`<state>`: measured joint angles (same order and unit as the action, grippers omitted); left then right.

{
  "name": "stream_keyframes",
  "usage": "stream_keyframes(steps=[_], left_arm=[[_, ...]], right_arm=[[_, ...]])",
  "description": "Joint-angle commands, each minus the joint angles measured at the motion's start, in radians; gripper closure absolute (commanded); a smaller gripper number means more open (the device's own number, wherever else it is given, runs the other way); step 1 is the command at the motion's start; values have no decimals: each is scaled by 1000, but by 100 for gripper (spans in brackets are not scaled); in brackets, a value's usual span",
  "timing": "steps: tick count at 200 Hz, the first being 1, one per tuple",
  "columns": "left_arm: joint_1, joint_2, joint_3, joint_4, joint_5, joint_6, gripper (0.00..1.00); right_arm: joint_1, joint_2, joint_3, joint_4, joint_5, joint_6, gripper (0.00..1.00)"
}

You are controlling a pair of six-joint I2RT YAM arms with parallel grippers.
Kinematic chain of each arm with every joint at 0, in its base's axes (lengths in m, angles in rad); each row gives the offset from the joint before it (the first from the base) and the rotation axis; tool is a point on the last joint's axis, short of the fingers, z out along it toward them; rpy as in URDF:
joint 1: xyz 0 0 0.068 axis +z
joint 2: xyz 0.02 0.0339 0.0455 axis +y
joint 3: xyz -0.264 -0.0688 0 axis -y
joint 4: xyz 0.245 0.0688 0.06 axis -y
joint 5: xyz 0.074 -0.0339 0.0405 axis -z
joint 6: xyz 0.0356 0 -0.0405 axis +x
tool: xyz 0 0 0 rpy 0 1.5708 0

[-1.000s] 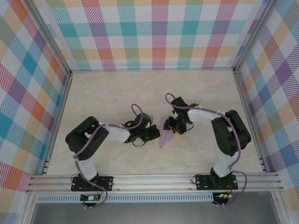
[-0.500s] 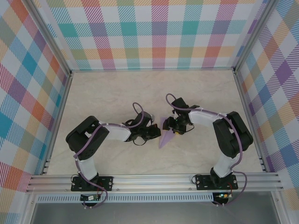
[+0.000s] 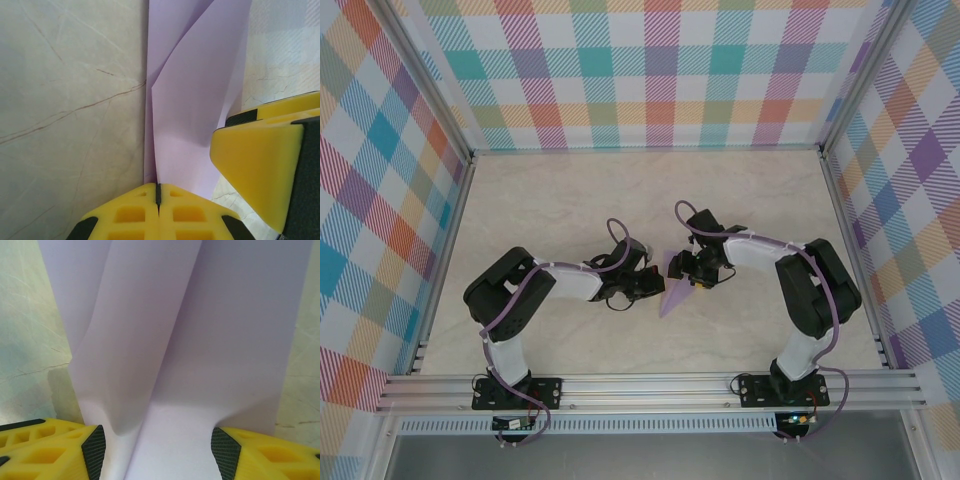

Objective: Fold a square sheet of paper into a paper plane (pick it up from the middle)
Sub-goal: Fourth fold the wing at the center of the table.

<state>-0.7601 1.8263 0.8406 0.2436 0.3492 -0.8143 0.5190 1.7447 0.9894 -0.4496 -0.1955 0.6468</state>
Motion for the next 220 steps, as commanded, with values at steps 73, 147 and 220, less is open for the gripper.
stream_keyframes(steps=[73,147,220], left_arm=[[15,9,16,-13,-9,12,100],[15,-33,-1,-28,-22,9,90],[16,-142,-8,-91,-66,12,80]], right_arm=[[10,135,5,-106,109,9,39],[26,199,46,-164,155,20,40],[43,244,81,-198,180,45,41]])
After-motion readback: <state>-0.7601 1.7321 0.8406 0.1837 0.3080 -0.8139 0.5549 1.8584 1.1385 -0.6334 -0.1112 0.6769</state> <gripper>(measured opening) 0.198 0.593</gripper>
